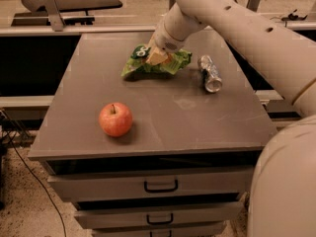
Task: Move green rice chip bag near redbull can
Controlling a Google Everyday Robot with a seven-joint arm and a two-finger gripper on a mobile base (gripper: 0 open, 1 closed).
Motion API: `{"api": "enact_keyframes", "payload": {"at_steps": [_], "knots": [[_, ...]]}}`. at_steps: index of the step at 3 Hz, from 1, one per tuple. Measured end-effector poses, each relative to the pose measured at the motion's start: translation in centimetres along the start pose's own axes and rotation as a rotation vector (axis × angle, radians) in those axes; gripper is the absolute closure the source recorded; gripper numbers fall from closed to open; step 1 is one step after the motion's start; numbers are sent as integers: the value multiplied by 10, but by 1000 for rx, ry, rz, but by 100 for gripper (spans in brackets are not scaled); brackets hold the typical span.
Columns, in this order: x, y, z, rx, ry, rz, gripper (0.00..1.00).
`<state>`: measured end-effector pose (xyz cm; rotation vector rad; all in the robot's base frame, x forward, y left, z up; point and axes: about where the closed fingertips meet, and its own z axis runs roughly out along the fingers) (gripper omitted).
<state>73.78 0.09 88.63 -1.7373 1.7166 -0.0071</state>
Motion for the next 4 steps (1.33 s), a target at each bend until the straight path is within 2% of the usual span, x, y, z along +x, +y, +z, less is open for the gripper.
{"api": "enact_keyframes", "payload": {"at_steps": [1, 4], "knots": [[16, 6, -2, -24, 11, 20, 85], [32, 15, -1, -61, 17, 35, 15]]}}
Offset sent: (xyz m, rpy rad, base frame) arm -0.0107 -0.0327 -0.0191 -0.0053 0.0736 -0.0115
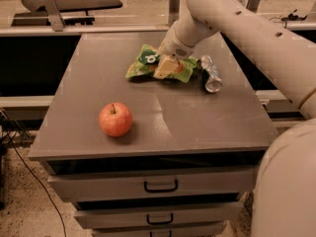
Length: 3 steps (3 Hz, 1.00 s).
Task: Move green rice chip bag near redbull can
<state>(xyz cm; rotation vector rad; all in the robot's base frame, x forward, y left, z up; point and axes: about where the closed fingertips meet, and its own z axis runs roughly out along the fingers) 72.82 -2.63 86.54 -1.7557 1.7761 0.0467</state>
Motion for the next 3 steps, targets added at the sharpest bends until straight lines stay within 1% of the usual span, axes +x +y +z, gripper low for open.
{"api": "enact_keyframes", "payload": {"at_steps": [1, 2, 3], "knots": [[5, 2, -2, -6, 3, 4, 0], [6, 2, -2, -7, 3, 5, 0], [4, -3, -13, 13, -51, 44, 0]]}}
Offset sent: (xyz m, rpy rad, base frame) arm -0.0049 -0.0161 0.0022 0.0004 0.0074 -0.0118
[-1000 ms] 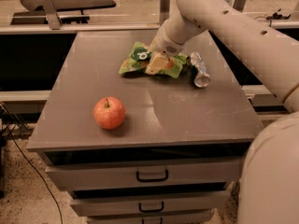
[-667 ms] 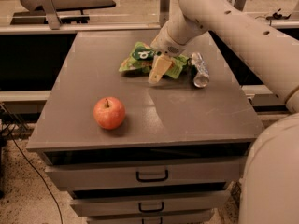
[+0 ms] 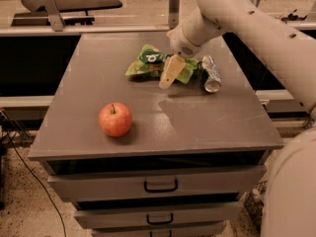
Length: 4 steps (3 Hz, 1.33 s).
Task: Move green rice chip bag near redbull can
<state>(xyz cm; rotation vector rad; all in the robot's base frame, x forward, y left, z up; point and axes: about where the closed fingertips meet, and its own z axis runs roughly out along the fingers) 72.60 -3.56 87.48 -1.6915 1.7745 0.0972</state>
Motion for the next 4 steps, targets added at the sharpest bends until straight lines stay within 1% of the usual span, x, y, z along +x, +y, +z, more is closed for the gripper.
{"api": "enact_keyframes", "payload": {"at_steps": [1, 2, 3, 4], "knots": [[10, -14, -23, 57, -123, 111, 0], [33, -27, -85, 169, -256, 218, 0], [69, -30, -165, 306, -298, 271, 0], [105, -19, -244, 435, -291, 317, 0]]}}
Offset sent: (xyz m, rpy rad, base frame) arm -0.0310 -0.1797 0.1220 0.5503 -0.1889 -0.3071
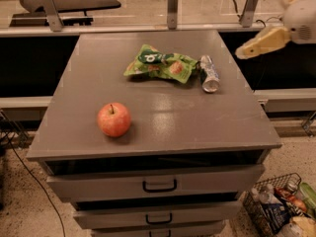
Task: Move green rice chip bag near redbull can
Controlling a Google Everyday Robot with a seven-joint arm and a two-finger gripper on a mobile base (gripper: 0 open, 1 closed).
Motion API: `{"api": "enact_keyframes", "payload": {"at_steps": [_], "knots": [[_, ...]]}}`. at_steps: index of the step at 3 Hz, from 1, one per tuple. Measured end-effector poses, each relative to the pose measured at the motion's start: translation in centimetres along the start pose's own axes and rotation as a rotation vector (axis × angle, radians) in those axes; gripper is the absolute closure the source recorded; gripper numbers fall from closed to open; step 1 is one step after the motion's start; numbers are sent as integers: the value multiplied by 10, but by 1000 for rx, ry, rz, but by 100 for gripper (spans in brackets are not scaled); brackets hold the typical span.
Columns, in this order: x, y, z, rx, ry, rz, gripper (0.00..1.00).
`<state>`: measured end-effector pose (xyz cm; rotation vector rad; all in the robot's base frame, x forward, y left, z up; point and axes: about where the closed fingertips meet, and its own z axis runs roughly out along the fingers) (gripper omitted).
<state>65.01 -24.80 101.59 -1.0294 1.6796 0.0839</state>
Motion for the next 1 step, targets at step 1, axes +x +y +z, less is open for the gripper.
{"api": "enact_keyframes", "payload": {"at_steps": [1], "knots": [[14, -9, -24, 35, 16, 16, 0]]}}
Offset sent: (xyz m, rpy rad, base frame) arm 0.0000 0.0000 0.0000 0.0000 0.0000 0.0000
